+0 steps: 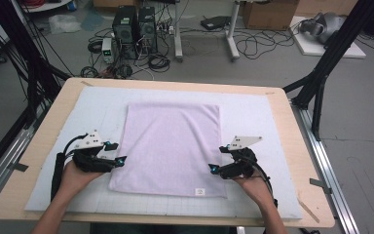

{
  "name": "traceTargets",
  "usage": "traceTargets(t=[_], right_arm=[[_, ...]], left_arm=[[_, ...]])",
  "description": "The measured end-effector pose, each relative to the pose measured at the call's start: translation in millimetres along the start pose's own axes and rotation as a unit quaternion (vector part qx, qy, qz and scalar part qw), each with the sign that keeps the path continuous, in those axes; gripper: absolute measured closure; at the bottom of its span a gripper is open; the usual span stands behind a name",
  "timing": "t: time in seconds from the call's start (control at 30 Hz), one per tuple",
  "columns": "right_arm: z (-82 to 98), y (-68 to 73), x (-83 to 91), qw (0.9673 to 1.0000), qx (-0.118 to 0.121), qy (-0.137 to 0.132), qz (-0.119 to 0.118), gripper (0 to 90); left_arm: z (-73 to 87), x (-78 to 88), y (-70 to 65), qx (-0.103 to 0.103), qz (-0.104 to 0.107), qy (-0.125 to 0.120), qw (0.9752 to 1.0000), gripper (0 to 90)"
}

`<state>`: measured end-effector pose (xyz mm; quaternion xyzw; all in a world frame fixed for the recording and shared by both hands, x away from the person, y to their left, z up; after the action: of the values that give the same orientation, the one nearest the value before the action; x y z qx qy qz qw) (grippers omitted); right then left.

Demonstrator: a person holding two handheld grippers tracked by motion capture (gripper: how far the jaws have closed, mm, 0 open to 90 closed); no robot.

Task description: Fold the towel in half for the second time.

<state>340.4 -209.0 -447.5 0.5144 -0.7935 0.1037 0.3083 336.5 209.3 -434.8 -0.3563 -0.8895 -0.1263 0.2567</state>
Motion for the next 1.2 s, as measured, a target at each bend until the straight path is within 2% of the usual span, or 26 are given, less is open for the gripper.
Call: traceTargets(t=[0.17, 0.23, 0.33, 0.4, 0.53, 0.63, 0.73, 0.8, 0.87, 0.93, 1.03, 1.13, 1.2], right_arm=[[-17.8, -20.1, 1.5, 1.0, -0.001, 0.004, 0.003, 18.0], [-27.6, -31.9, 1.6, 0.9999, -0.001, 0.009, 0.009, 18.3], [-43.9, -51.5, 3.2, 0.9999, -0.009, -0.001, 0.012, 18.8], [-54.0, -69.1, 2.2, 0.9997, -0.017, 0.005, 0.019, 19.1], [-70.4, -99.4, -3.2, 0.9992, -0.02, 0.015, 0.031, 21.7], [-78.7, -119.1, -8.3, 0.9986, -0.021, 0.019, 0.044, 24.6], [-80.0, -137.4, -14.8, 0.9977, -0.034, 0.019, 0.056, 27.6], [-72.1, -153.1, -22.9, 0.996, -0.044, 0.029, 0.073, 28.3], [-63.2, -163.1, -29.3, 0.9941, -0.059, 0.037, 0.083, 28.3], [-54.1, -172.3, -36.3, 0.9925, -0.078, 0.038, 0.086, 29.0], [-46.1, -178.3, -46.1, 0.9915, -0.083, 0.046, 0.089, 30.9], [-44.5, -179.6, -55.2, 0.9917, -0.08, 0.042, 0.092, 32.5], [-45.2, -179.2, -56.9, 0.9913, -0.08, 0.039, 0.097, 35.7]], left_arm=[[-17.6, -3.8, 21.3, 0.011, -0.008, -0.003, 0.9999, 36.8], [-25.2, -6.3, 30.7, 0.017, -0.002, -0.002, 0.9998, 40.2], [-38.0, -9.3, 46.6, 0.025, -0.013, -0.01, 0.9996, 42.5], [-47.0, -13.4, 58.6, 0.024, -0.026, -0.014, 0.9993, 44.3], [-63.7, -32.2, 85.8, 0.026, -0.038, 0.001, 0.9989, 47.3], [-68.6, -49.6, 100.7, 0.034, -0.049, 0.009, 0.9982, 50.3], [-66.2, -69.8, 112.2, 0.04, -0.06, 0.026, 0.9971, 53.2], [-59.3, -82.5, 116.5, 0.045, -0.067, 0.037, 0.9961, 55.4], [-49.8, -94.1, 122.0, 0.063, -0.077, 0.051, 0.9937, 55.2], [-41.3, -102.3, 127.1, 0.073, -0.086, 0.066, 0.9913, 55.2], [-35.9, -109.7, 129.9, 0.085, -0.086, 0.069, 0.9903, 55.2], [-33.2, -115.8, 128.8, 0.086, -0.087, 0.077, 0.9894, 55.2], [-30.8, -119.0, 128.3, 0.085, -0.095, 0.086, 0.9881, 55.0]])
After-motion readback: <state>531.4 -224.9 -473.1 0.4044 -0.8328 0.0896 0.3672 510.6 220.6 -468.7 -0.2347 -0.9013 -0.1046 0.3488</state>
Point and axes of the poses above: each handheld gripper's, and its own axes: x roughly backward along the jaws, z roughly out of its underside, y roughly to its left, the point moved 4 cm from there along -x, roughly forward along the jaws, and after that the axes turned 8 degrees about -z, right-handed, at the moved point
